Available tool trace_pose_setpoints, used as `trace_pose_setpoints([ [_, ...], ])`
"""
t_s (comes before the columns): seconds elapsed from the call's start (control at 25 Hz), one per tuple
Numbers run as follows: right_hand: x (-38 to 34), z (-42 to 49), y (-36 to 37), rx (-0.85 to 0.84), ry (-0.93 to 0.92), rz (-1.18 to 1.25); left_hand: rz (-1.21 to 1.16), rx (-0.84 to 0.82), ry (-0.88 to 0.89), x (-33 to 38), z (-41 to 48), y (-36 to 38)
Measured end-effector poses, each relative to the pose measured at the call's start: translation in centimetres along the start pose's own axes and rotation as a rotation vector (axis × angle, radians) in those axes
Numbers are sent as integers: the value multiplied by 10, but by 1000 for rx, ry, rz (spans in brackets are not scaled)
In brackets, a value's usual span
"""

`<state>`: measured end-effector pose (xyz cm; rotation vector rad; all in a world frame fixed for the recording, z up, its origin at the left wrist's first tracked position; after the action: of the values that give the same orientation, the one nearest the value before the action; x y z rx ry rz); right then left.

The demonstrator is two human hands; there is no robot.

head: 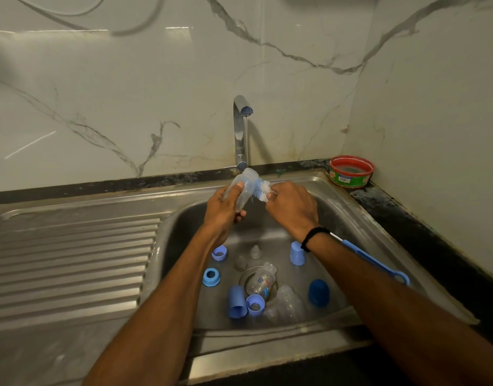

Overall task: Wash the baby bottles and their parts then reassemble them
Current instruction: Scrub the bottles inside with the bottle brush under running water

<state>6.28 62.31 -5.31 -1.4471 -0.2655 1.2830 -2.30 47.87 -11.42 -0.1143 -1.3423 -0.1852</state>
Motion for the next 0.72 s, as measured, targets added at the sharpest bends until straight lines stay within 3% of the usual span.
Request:
trace_pose_setpoints([
  [0.28,1,1,1,0,3,8,30,-15,114,9,-8,3],
  [0.44,4,1,0,-12,13,11,71,-42,93,2,-7,2],
  [0.56,4,-4,2,-21,7,-12,67,53,22,-3,-1,-12],
  [0.72,12,-8,-3,96,68,-43,117,149,33,-7,3,-27],
])
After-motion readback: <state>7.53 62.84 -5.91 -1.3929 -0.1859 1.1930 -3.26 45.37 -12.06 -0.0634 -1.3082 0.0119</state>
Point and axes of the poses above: each hand's wrist, its own z-axis towards the middle knuckle, its own y-axis out of the palm, x = y × z, the point moved 5 cm from there along z, towards the middle knuckle, and after that the axes turned 14 degrees about y, right-handed, at the moved point
